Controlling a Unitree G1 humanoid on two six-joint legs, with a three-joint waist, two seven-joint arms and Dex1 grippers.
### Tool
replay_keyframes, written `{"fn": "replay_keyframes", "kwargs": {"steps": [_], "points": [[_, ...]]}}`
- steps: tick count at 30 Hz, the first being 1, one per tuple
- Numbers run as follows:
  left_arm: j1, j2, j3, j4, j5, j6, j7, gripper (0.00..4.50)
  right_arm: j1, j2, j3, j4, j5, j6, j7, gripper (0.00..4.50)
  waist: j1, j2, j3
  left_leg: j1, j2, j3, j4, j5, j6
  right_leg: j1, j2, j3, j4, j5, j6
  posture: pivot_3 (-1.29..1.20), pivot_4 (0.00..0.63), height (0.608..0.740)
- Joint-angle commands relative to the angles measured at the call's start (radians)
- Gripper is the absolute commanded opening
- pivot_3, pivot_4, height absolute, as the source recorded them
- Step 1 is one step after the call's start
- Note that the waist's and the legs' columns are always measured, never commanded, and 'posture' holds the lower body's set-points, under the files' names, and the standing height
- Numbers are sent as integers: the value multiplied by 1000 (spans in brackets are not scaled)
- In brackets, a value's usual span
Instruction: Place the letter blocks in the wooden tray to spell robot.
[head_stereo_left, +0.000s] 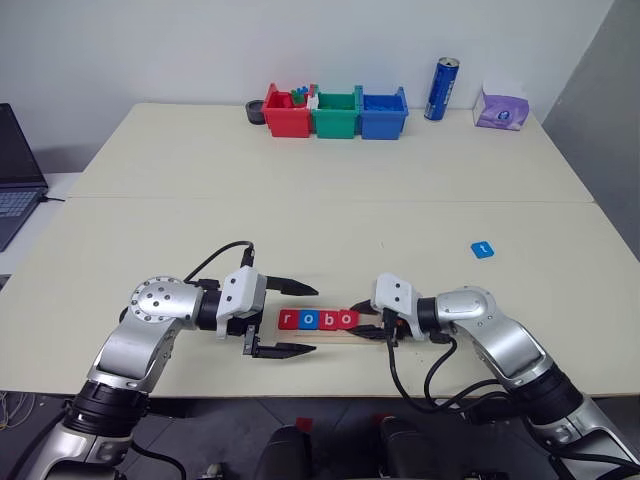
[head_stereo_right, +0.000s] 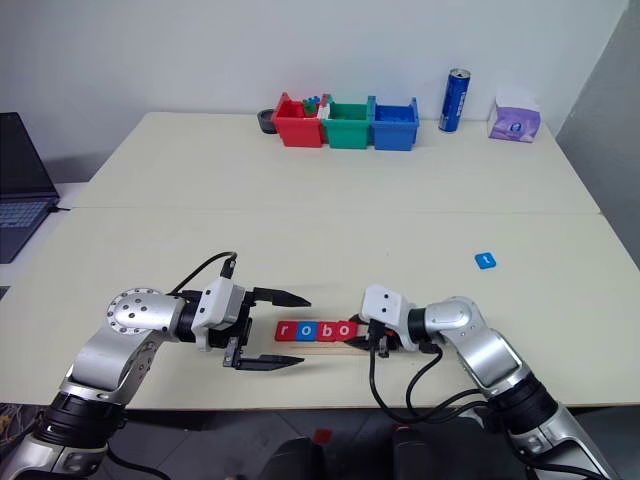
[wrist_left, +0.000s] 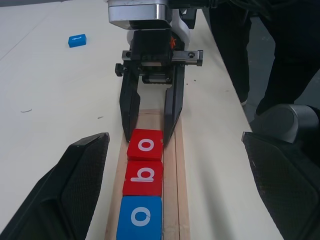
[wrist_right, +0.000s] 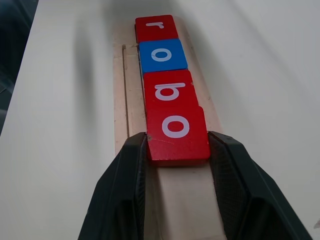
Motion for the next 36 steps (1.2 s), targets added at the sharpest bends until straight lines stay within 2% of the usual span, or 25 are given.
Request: {"fn": "replay_keyframes", "kwargs": {"steps": [1,9,17,18,30,33,36], "points": [[-9,-2,3,-17,-5,-15,-2,4500,-17,-3,1,-17,1,-26,20,1447,0,0,0,0,0,0,0,0,0,0,0,0,0,0,0,0,150,740],[-13,-7,1,-14,-3,-17,1,4500,-21,10,0,-8,-10,-29,17,1447,0,0,0,0,0,0,0,0,0,0,0,0,0,0,0,0,150,740],[-14,-8,1,-12,-2,-16,4,4500,-24,26,-12,2,-11,-34,0,4291,0,0,0,0,0,0,0,0,0,0,0,0,0,0,0,0,150,740],[-14,-9,1,-12,-2,-16,5,4500,-24,25,-15,-1,-9,-32,1,4479,0,0,0,0,0,0,0,0,0,0,0,0,0,0,0,0,150,740],[-19,-15,-1,-4,2,-18,4,4500,-15,15,-79,-59,55,25,-4,4479,0,0,0,0,0,0,0,0,0,0,0,0,0,0,0,0,150,740],[-19,-17,-1,-3,2,-19,3,4500,-7,10,-94,-77,75,38,0,3921,0,0,0,0,0,0,0,0,0,0,0,0,0,0,0,0,150,740],[-22,-19,-1,0,3,-19,3,4500,2,-2,-103,-98,93,49,8,2871,0,0,0,0,0,0,0,0,0,0,0,0,0,0,0,0,150,740]]}}
